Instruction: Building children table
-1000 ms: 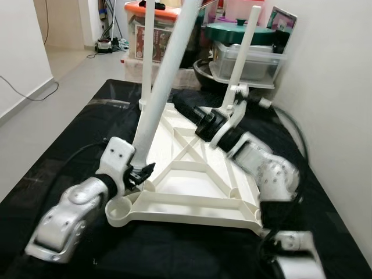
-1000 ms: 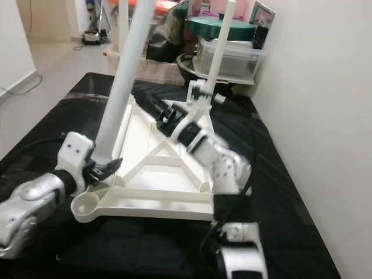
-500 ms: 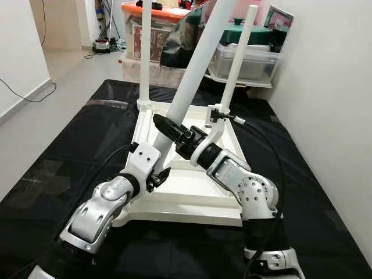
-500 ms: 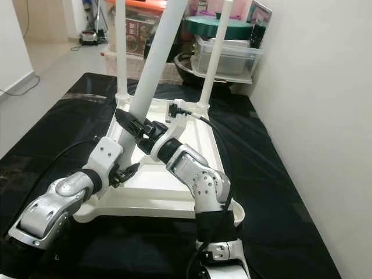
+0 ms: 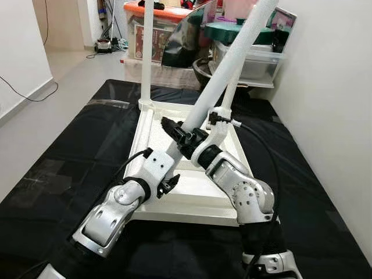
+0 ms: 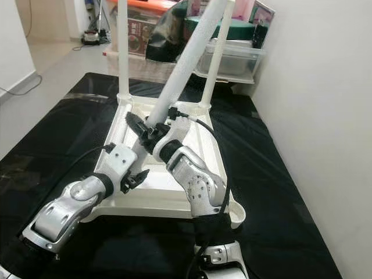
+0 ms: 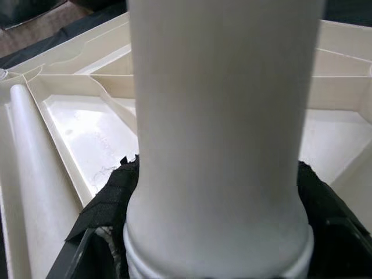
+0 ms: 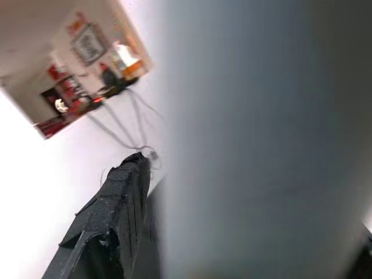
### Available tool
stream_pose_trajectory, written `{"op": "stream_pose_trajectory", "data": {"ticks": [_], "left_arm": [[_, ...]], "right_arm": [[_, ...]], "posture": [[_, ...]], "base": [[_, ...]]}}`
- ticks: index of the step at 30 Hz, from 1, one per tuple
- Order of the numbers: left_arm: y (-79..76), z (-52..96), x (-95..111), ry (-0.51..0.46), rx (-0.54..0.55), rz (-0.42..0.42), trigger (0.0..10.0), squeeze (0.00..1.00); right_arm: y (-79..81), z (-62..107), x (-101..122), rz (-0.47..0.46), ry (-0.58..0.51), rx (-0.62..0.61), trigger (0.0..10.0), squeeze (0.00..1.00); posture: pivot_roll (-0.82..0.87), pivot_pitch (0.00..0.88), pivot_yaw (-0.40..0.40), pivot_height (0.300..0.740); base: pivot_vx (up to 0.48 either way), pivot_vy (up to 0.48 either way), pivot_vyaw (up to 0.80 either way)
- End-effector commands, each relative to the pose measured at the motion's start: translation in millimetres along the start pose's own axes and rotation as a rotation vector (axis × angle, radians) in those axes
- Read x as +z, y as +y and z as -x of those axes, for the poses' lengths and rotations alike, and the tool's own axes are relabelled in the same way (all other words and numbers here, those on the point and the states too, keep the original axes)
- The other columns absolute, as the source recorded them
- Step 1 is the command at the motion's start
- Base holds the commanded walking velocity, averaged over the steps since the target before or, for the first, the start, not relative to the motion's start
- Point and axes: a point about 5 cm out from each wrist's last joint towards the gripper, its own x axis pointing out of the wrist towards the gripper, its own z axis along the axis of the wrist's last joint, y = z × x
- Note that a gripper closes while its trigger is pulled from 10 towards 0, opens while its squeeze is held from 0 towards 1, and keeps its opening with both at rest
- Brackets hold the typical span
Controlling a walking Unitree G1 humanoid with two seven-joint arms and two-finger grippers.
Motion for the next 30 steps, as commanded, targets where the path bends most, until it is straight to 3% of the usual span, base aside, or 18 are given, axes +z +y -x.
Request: {"op": "stream_pose_trajectory", "data": {"ticks": [1, 2, 6, 13, 14, 24, 25, 27, 30], "left_arm": [[-15.8, -0.8, 7.5, -0.030, -0.075, -0.030, 10.0, 0.00], [-16.6, -0.4, 5.8, -0.026, -0.077, -0.032, 10.0, 0.00], [-16.1, 0.0, 3.2, -0.019, -0.074, -0.032, 10.0, 0.00], [-8.1, 2.1, 0.4, -0.026, -0.068, -0.121, 10.0, 0.00], [-6.4, 3.5, 0.3, -0.038, -0.071, -0.123, 10.0, 1.00], [7.2, 23.6, 8.4, -0.155, -0.067, -0.044, 10.0, 1.00], [8.4, 33.8, 12.9, -0.214, -0.093, 0.003, 10.0, 1.00], [8.6, 36.7, 14.1, -0.232, -0.102, 0.018, 10.0, 1.00], [8.7, 50.4, 7.8, -0.229, -0.141, 0.016, 10.0, 1.00]], "right_arm": [[4.3, -2.2, -10.8, -0.059, -0.010, -0.018, 10.0, 0.00], [1.4, -1.0, -9.9, -0.071, -0.024, -0.035, 0.0, 0.00], [0.5, 1.8, -10.3, -0.089, -0.035, -0.034, 0.0, 0.00], [6.4, 4.0, -14.6, -0.105, -0.014, 0.029, 0.0, 0.00], [6.7, 4.0, -14.7, -0.101, -0.013, 0.036, 0.0, 0.00], [-2.4, 3.4, -5.4, -0.064, -0.025, 0.035, 0.0, 0.00], [-10.7, 1.4, 5.6, -0.038, -0.048, 0.014, 0.0, 0.00], [-13.0, 0.8, 9.0, -0.031, -0.055, 0.008, 0.0, 0.00], [-31.2, -2.2, 38.8, 0.030, -0.129, -0.058, 0.0, 0.00]], "posture": [[0.12, 0.000, -0.126, 0.740], [0.12, 0.000, -0.124, 0.740], [0.12, 0.000, -0.124, 0.740], [0.12, 0.000, -0.123, 0.740], [0.12, 0.000, -0.123, 0.740], [0.13, 0.000, -0.135, 0.740], [0.13, 0.000, -0.136, 0.740], [0.13, 0.000, -0.136, 0.740], [0.13, 0.000, -0.140, 0.740]], "base": [[0.000, 0.000, 0.00], [0.000, 0.000, 0.00], [0.000, 0.000, 0.00], [0.000, 0.000, 0.00], [0.000, 0.000, 0.00], [0.000, 0.000, 0.00], [0.000, 0.000, 0.00], [0.000, 0.000, 0.00], [0.000, 0.000, 0.00]]}}
